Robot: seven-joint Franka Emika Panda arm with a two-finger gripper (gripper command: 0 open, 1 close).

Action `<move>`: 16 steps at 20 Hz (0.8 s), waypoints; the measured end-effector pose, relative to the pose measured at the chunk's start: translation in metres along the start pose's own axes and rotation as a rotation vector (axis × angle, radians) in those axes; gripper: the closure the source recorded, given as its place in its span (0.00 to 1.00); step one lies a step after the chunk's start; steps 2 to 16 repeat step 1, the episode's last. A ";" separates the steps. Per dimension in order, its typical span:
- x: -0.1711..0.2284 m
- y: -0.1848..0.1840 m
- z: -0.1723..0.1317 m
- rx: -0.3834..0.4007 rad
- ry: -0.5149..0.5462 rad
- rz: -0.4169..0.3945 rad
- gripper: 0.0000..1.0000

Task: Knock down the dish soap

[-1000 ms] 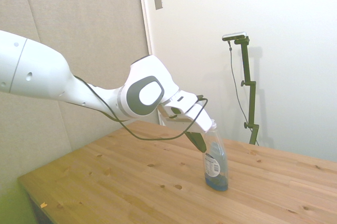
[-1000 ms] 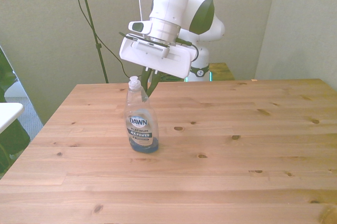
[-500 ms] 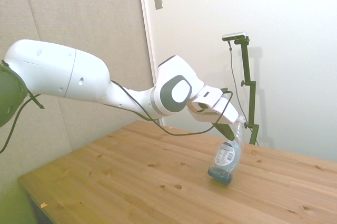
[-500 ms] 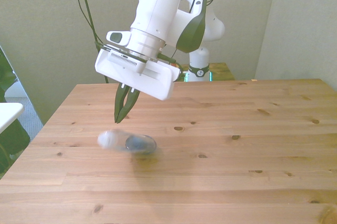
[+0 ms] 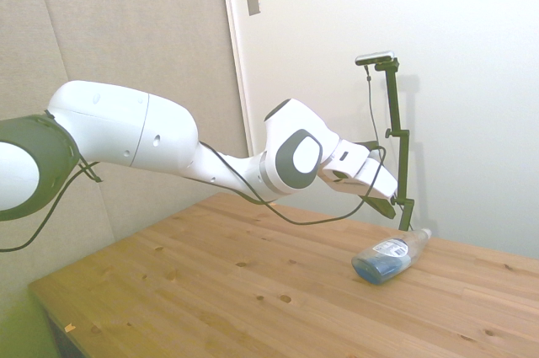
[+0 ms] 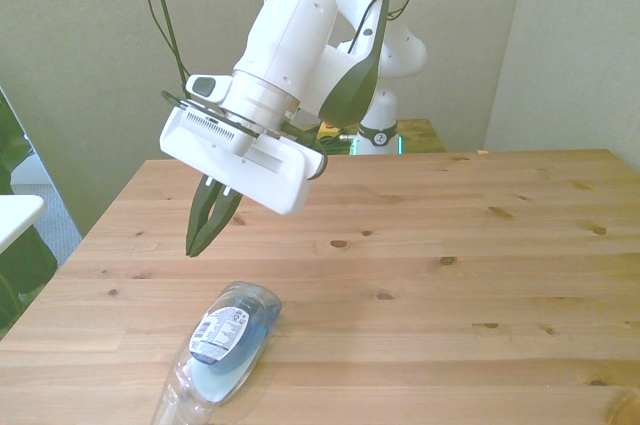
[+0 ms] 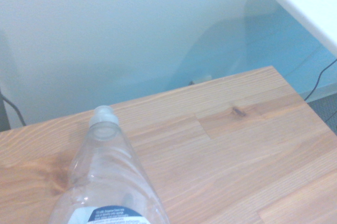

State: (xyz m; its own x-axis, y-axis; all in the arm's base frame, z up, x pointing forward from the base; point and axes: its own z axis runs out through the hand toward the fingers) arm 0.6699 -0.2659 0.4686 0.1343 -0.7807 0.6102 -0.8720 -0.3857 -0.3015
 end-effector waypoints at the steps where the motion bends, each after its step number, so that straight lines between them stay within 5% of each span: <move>1: 0.001 0.000 0.003 -0.002 0.002 0.004 1.00; 16: 0.001 0.000 0.003 -0.002 0.002 0.004 1.00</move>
